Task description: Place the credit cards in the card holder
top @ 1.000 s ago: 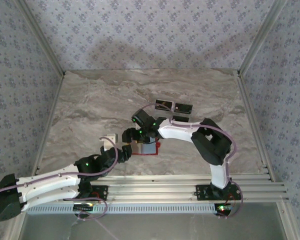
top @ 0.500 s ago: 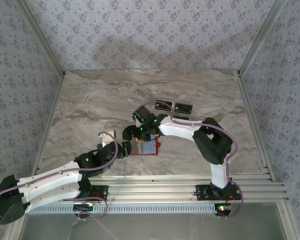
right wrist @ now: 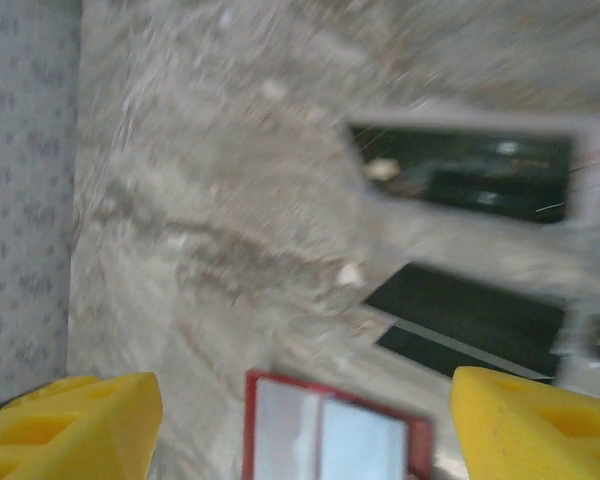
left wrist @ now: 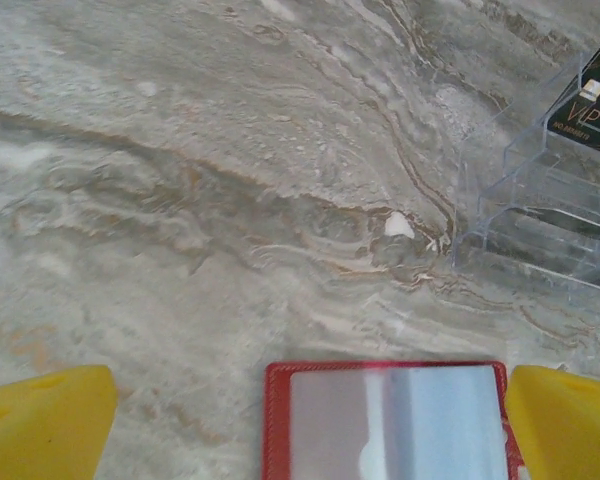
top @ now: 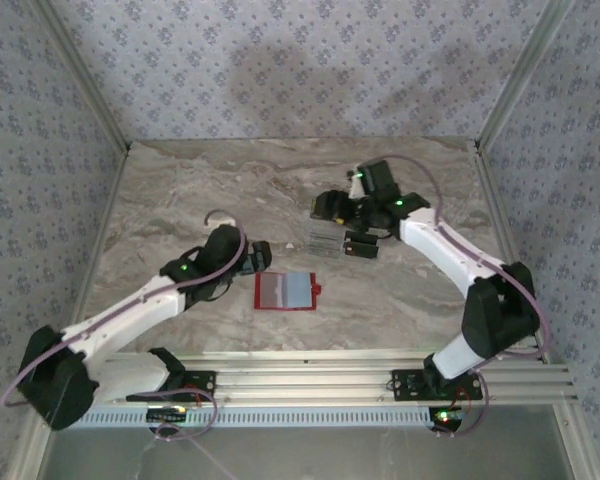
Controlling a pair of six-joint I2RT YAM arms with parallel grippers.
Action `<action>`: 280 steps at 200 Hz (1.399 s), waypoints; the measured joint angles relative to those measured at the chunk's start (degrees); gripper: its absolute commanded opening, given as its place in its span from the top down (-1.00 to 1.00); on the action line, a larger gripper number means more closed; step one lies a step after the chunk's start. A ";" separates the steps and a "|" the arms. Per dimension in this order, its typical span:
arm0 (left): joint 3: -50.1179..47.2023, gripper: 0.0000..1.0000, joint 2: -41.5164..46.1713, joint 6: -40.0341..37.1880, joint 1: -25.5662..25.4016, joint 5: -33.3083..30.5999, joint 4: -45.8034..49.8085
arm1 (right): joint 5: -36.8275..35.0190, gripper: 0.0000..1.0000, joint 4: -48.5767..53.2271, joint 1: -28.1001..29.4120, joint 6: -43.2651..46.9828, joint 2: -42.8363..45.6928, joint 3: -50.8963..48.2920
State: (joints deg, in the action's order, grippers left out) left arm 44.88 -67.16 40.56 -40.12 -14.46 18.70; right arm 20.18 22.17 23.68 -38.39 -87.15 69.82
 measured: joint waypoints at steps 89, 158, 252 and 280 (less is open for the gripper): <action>27.34 -0.99 -33.57 -3.61 5.35 14.88 -11.76 | 1.53 -0.58 -2.08 -23.89 0.55 0.79 -1.81; 37.35 -1.00 -44.78 -2.40 5.42 21.16 -16.59 | 6.71 -0.58 -8.90 -25.24 -1.14 -7.32 -2.51; 38.10 -0.99 -49.40 3.10 3.61 25.00 -22.91 | 7.74 -0.58 -14.45 -23.08 -3.76 -9.40 -4.59; 40.83 -0.99 -51.21 4.02 2.78 25.44 -23.85 | 7.98 -0.58 -15.85 -22.77 -4.70 -9.46 -6.12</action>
State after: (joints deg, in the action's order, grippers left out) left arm 85.71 -118.37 44.58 -37.34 10.98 -5.15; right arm 28.16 6.33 0.91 -43.09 -96.62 63.70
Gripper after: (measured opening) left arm 0.997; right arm 0.791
